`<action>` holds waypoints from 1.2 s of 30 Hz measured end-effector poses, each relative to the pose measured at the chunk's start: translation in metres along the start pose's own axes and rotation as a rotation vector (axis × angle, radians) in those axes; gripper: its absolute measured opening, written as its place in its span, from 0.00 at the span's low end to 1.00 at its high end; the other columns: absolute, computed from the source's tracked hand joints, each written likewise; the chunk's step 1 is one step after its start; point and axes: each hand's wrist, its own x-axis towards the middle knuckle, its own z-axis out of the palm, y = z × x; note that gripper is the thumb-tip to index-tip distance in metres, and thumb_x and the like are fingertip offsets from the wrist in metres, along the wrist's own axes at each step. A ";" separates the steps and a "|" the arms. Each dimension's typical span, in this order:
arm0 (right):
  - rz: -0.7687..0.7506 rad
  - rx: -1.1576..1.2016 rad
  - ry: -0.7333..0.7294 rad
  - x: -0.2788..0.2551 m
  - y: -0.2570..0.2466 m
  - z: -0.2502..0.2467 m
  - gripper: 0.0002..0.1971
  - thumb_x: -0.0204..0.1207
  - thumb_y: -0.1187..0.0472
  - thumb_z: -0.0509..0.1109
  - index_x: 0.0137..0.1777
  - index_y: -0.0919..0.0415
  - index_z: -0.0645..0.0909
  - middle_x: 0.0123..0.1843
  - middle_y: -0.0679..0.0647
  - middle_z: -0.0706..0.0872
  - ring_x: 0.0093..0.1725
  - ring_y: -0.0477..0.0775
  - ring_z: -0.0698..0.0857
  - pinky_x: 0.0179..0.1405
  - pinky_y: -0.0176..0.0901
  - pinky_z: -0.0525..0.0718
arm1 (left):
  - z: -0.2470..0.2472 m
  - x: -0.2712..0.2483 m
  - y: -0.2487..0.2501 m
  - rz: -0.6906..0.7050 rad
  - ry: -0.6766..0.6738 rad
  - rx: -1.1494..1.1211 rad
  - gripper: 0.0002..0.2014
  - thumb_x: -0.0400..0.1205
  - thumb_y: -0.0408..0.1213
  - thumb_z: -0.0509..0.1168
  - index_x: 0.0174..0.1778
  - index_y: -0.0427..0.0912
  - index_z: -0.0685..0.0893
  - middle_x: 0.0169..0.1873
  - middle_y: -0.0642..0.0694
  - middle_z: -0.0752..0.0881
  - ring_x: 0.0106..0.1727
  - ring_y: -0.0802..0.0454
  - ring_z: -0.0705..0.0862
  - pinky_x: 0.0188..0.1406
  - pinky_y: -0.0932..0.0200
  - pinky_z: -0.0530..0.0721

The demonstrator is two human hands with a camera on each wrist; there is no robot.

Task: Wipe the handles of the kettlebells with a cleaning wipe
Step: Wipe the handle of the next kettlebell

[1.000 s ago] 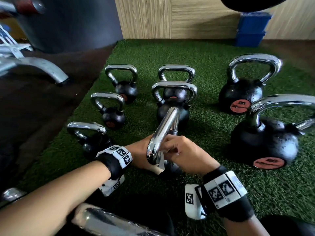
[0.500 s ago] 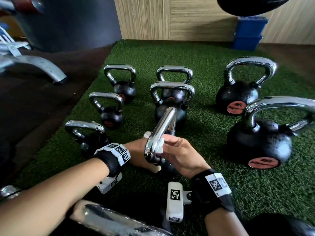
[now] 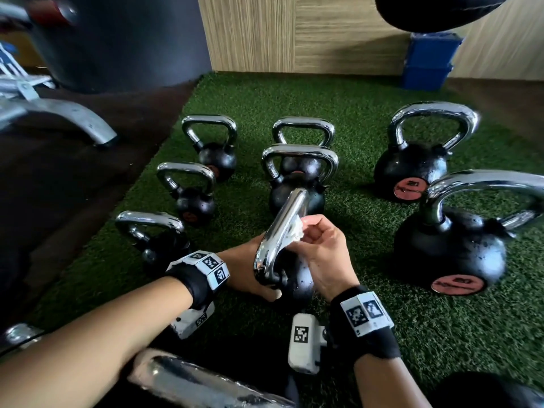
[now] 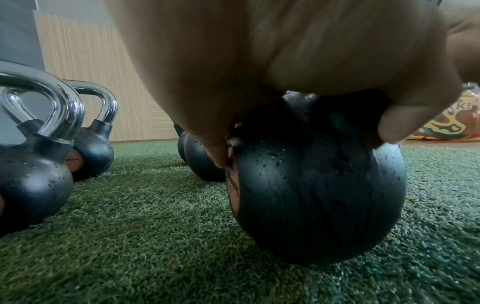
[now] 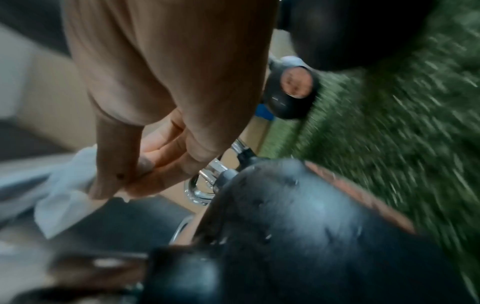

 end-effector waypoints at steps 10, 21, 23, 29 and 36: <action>-0.284 -0.759 0.253 0.012 -0.011 0.004 0.19 0.58 0.72 0.83 0.38 0.49 0.81 0.35 0.45 0.89 0.33 0.39 0.87 0.34 0.31 0.86 | -0.001 -0.004 0.004 -0.054 0.018 0.043 0.24 0.72 0.41 0.84 0.58 0.34 0.86 0.59 0.31 0.85 0.63 0.38 0.83 0.61 0.70 0.70; -0.323 -0.910 0.388 0.035 -0.015 0.004 0.14 0.60 0.67 0.81 0.32 0.51 0.78 0.29 0.40 0.84 0.32 0.31 0.82 0.29 0.18 0.73 | -0.009 -0.007 0.022 -0.009 -0.075 0.086 0.21 0.76 0.35 0.81 0.33 0.61 0.76 0.33 0.79 0.82 0.45 0.77 0.81 0.47 0.88 0.68; -0.302 -0.926 0.399 0.038 -0.016 0.003 0.13 0.60 0.65 0.81 0.31 0.51 0.79 0.28 0.40 0.84 0.31 0.31 0.82 0.29 0.17 0.73 | -0.010 -0.005 0.019 -0.017 -0.057 0.087 0.23 0.75 0.36 0.82 0.32 0.61 0.73 0.30 0.63 0.79 0.36 0.60 0.78 0.53 0.67 0.80; -0.135 -1.000 0.447 0.049 -0.015 0.001 0.14 0.64 0.55 0.79 0.28 0.59 0.77 0.24 0.45 0.82 0.27 0.42 0.80 0.31 0.32 0.75 | -0.011 -0.008 0.019 0.012 -0.047 0.052 0.14 0.73 0.38 0.83 0.46 0.46 0.85 0.35 0.57 0.77 0.40 0.69 0.81 0.57 0.70 0.76; 0.145 -1.028 0.400 0.054 -0.024 0.010 0.11 0.61 0.56 0.76 0.26 0.62 0.83 0.29 0.57 0.90 0.34 0.59 0.91 0.39 0.53 0.93 | -0.019 -0.007 0.015 -0.041 -0.101 0.203 0.45 0.64 0.56 0.86 0.77 0.50 0.76 0.63 0.68 0.71 0.64 0.71 0.73 0.57 0.93 0.57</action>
